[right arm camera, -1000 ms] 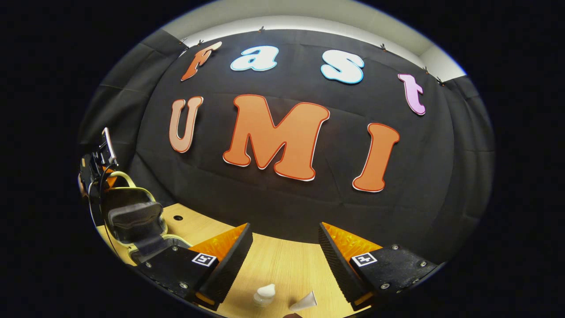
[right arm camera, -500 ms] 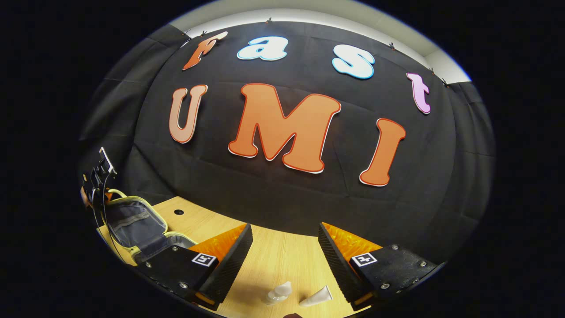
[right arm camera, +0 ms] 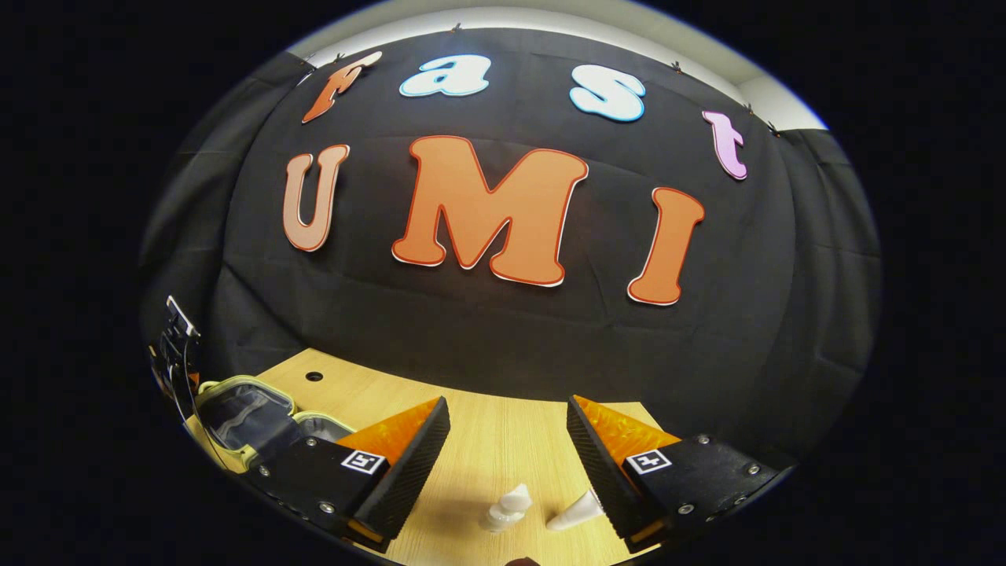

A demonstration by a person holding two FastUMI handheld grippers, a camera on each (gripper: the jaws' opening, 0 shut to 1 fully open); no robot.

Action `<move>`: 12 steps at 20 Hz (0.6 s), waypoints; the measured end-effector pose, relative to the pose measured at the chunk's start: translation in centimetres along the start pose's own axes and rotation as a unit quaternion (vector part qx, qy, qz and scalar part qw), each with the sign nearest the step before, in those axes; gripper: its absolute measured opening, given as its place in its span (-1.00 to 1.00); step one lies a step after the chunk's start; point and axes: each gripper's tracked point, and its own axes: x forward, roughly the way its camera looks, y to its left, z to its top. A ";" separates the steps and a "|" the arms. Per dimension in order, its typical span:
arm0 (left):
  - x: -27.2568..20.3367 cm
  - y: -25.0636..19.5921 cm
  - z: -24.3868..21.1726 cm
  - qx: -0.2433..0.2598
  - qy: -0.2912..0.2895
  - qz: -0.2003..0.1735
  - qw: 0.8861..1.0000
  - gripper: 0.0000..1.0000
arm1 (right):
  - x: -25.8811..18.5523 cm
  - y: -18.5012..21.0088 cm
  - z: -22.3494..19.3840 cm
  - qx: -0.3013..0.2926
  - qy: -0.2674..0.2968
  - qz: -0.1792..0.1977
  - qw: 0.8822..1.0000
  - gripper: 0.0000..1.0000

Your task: First open the suitcase, pack the skin care products into it, and then close the suitcase.

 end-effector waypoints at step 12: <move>-17.4 -11.0 12.7 0.004 -0.173 -0.013 0.985 0.92 | -2.6 -9.2 -1.9 0.025 -0.035 0.019 0.999 0.91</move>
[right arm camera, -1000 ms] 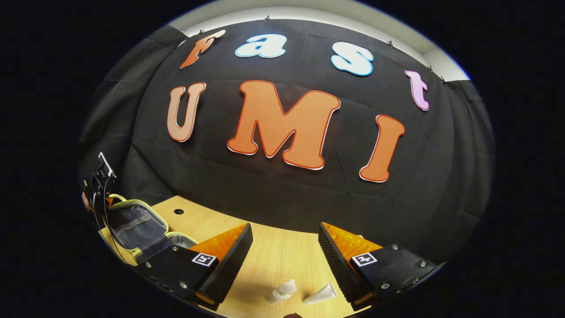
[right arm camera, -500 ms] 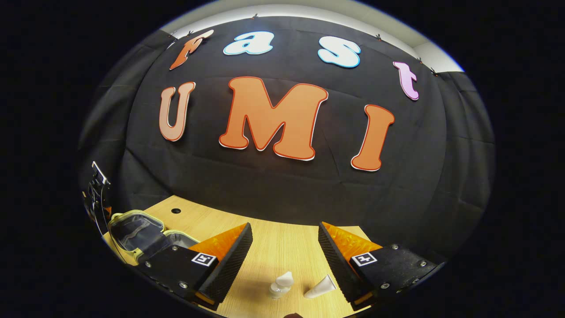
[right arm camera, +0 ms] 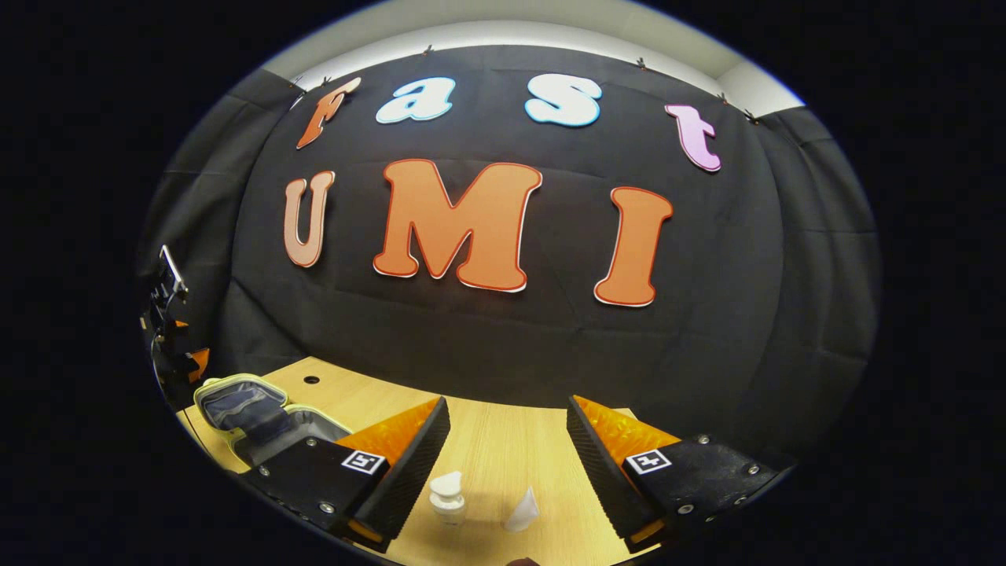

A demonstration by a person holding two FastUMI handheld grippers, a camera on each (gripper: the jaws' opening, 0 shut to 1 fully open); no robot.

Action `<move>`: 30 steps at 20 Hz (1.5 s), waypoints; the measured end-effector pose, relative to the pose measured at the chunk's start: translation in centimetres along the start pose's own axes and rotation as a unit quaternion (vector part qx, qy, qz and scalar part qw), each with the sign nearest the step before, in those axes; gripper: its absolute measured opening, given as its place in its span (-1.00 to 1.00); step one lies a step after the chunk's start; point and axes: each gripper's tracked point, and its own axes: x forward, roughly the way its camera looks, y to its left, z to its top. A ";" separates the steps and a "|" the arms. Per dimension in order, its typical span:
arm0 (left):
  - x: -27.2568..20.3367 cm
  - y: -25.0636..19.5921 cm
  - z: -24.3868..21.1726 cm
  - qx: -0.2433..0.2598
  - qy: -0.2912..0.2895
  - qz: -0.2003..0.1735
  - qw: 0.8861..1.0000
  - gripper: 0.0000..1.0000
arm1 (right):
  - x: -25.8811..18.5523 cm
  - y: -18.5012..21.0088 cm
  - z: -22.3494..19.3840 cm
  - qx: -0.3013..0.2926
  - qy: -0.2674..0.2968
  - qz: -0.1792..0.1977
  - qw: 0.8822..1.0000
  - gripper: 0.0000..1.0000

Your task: First open the suitcase, pack the skin care products into it, and then close the suitcase.

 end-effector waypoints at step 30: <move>-18.3 -35.5 11.6 -0.062 -0.085 -0.289 0.951 0.97 | -4.3 -6.0 -4.9 0.004 -0.044 -0.001 0.999 0.91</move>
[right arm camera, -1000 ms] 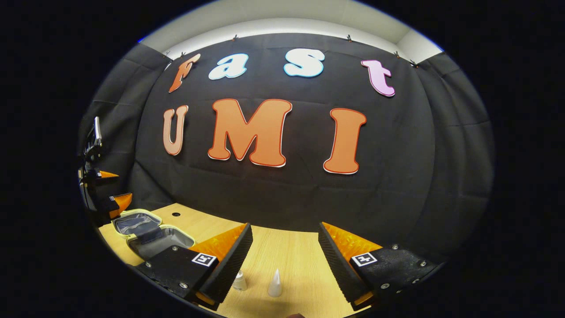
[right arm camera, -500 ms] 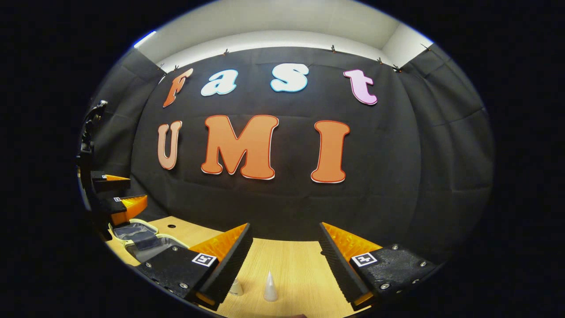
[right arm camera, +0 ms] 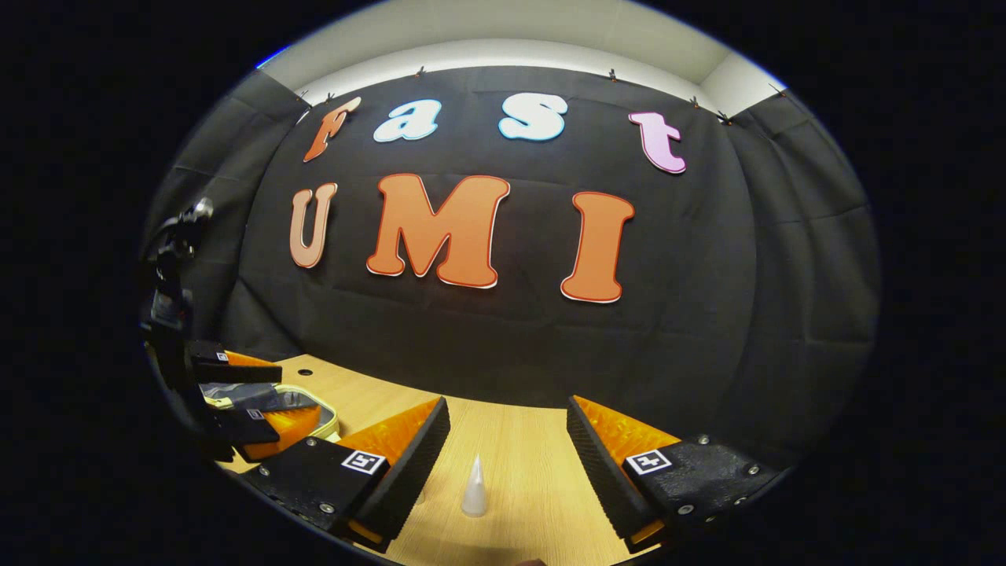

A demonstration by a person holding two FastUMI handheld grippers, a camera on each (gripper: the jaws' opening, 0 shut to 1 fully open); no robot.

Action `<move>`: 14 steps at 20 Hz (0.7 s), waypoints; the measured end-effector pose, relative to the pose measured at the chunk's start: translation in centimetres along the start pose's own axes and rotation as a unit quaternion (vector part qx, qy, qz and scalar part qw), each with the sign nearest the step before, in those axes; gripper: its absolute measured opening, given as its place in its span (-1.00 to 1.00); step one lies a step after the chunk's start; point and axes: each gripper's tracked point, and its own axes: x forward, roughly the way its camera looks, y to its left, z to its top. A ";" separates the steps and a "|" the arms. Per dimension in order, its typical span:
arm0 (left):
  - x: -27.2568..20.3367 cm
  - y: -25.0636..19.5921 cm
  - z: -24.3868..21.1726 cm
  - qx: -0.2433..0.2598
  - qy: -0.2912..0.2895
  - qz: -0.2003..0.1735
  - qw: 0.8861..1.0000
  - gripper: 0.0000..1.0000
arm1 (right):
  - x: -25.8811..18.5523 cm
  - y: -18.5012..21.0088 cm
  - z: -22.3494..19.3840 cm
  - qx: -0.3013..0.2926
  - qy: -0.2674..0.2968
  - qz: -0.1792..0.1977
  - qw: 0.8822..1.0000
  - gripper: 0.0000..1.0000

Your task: First open the suitcase, pack the skin care products into it, and then close the suitcase.

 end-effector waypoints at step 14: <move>8.8 -10.7 -12.6 -0.005 0.078 -0.074 0.994 0.99 | -1.0 -2.5 0.0 -0.027 0.036 0.005 0.999 0.91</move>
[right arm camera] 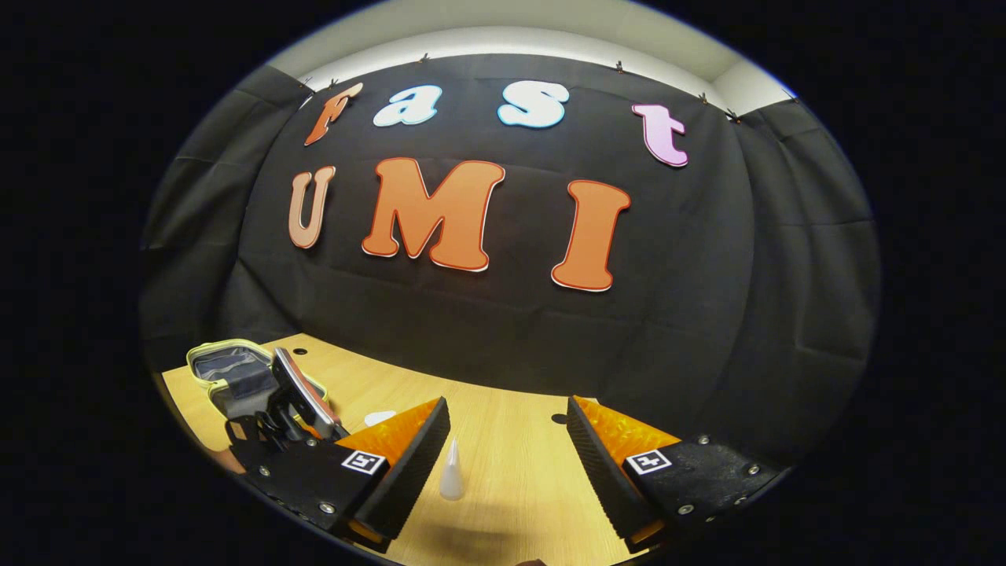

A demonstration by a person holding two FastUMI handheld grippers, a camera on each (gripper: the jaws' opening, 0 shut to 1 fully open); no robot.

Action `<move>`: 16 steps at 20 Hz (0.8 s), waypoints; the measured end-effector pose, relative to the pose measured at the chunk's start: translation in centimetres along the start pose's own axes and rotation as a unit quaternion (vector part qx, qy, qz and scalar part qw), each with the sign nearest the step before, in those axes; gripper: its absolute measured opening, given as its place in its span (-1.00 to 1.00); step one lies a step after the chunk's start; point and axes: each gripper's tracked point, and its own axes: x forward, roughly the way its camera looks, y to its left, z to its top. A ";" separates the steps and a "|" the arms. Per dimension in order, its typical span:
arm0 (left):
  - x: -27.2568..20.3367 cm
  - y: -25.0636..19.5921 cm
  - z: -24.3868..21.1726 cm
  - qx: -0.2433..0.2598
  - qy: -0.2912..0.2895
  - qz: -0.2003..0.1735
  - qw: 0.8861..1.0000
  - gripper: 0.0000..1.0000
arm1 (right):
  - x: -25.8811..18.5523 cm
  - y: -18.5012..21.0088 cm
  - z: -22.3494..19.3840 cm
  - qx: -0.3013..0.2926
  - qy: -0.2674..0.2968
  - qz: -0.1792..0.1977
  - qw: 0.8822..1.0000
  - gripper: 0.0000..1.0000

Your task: First open the suitcase, pack the skin care products into it, and then close the suitcase.

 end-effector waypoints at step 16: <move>3.1 -0.5 -1.2 -0.032 0.035 -0.020 0.999 0.26 | 2.2 0.8 -6.1 0.012 0.055 0.038 0.998 0.92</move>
